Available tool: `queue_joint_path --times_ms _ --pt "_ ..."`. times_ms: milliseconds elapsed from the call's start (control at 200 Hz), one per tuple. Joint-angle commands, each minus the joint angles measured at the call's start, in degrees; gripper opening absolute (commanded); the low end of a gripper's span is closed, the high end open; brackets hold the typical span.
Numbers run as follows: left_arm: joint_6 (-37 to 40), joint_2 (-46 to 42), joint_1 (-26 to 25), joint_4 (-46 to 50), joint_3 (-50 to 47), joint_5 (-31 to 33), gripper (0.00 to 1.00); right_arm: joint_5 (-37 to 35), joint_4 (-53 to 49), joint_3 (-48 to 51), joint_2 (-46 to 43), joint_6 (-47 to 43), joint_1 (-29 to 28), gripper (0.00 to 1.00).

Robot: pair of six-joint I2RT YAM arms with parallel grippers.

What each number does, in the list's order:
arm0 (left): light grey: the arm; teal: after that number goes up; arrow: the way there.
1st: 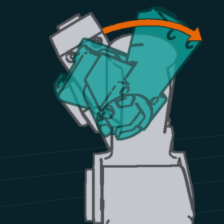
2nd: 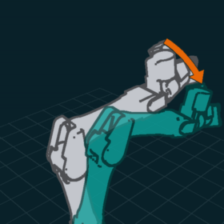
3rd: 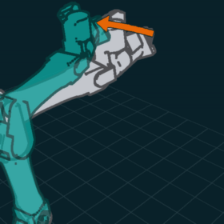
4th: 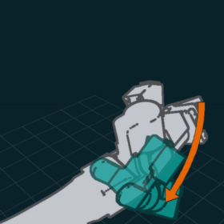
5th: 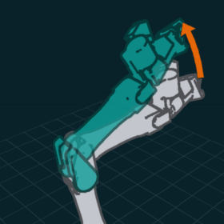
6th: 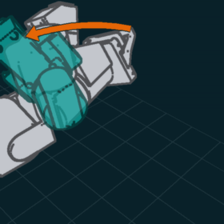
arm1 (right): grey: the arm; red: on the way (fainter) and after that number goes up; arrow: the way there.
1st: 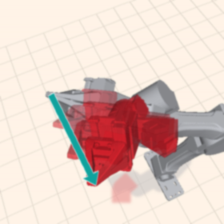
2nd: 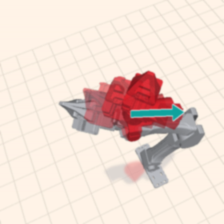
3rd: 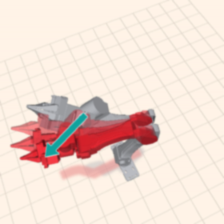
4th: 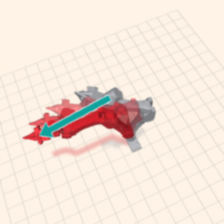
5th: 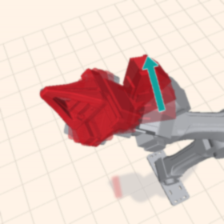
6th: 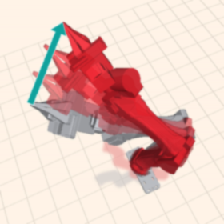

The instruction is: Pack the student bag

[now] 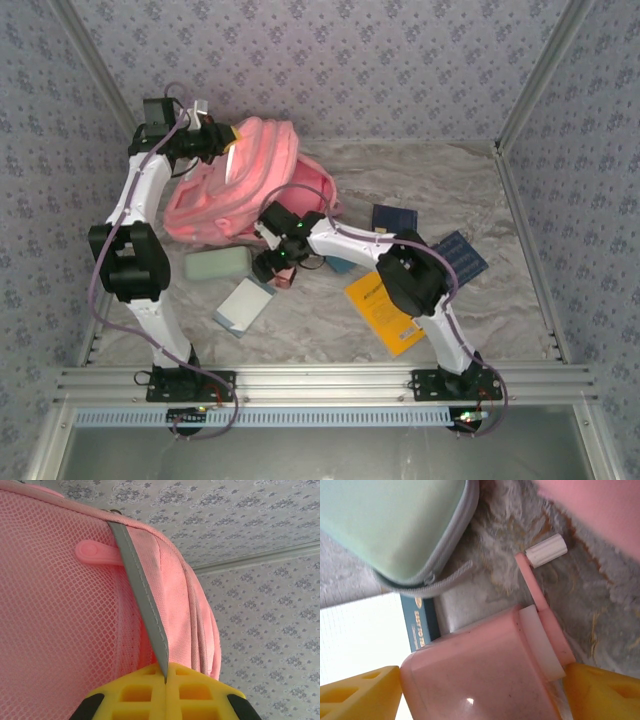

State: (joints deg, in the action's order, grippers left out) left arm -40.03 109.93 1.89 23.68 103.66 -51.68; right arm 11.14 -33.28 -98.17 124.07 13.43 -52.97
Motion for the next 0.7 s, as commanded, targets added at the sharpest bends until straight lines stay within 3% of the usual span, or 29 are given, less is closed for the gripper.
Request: queue_joint_path --times_ms 0,220,430,510,695 --pt "-0.61 -3.49 0.48 -3.83 -0.03 -2.5 0.0 -2.14 -1.55 0.86 -1.87 -0.7 -1.6 0.84" --pt "-0.62 -4.11 0.48 -3.92 -0.6 -2.46 0.0 -15.02 -7.41 -1.88 0.29 -4.8 -4.15 0.84" --pt "-0.85 -4.26 0.46 -4.34 -1.04 -2.66 0.0 -14.17 -5.3 2.4 -3.17 -6.39 -4.33 0.86" --pt "-0.99 -4.2 0.39 -4.56 -1.01 -2.84 0.0 -13.25 -3.58 3.87 -4.63 -6.85 -4.33 0.94" --pt "-1.46 -4.21 0.22 -4.87 -1.0 -3.03 0.0 -11.8 -3.02 5.09 -4.88 -7.94 -4.59 0.89"
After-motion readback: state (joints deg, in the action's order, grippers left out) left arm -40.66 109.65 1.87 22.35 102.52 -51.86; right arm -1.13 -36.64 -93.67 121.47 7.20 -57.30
